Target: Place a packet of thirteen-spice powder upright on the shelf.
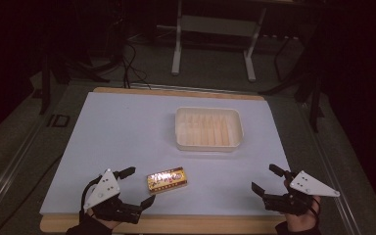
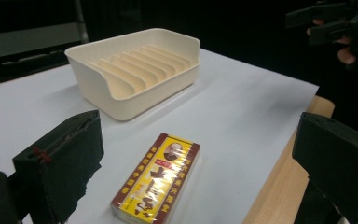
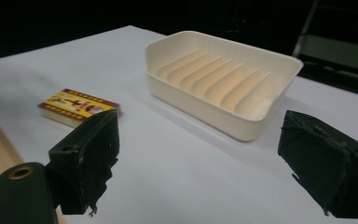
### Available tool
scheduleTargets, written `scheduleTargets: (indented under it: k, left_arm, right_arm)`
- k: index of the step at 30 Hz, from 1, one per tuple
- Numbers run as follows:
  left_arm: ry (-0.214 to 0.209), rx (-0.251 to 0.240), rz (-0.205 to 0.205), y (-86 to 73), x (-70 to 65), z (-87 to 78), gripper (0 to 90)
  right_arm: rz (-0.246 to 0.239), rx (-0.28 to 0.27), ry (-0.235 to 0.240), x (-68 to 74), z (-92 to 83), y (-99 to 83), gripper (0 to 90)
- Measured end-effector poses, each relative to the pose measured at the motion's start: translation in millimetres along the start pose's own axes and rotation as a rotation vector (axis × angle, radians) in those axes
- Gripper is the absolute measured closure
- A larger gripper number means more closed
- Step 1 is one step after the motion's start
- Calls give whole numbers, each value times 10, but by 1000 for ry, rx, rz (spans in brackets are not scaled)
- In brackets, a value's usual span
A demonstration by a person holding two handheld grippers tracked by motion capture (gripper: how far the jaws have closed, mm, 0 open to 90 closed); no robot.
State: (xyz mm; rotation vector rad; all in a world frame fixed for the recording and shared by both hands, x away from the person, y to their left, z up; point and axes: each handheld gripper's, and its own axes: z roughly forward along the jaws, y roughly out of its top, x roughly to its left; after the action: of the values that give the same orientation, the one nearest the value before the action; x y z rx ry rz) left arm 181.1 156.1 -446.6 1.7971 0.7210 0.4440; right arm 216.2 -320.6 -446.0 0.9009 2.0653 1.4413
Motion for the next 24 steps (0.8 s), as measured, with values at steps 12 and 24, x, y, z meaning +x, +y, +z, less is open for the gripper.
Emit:
scheduleTargets:
  k: [12, 24]
  left_arm:
    - [-51, 131, 19, 131, 138, 194, 23]
    - [-96, 189, 57, 250, 186, 372, 25]
  right_arm:
    - [1, -14, 4, 38, -8, 19, 122]
    - [-18, 13, 19, 71, 29, 29, 106]
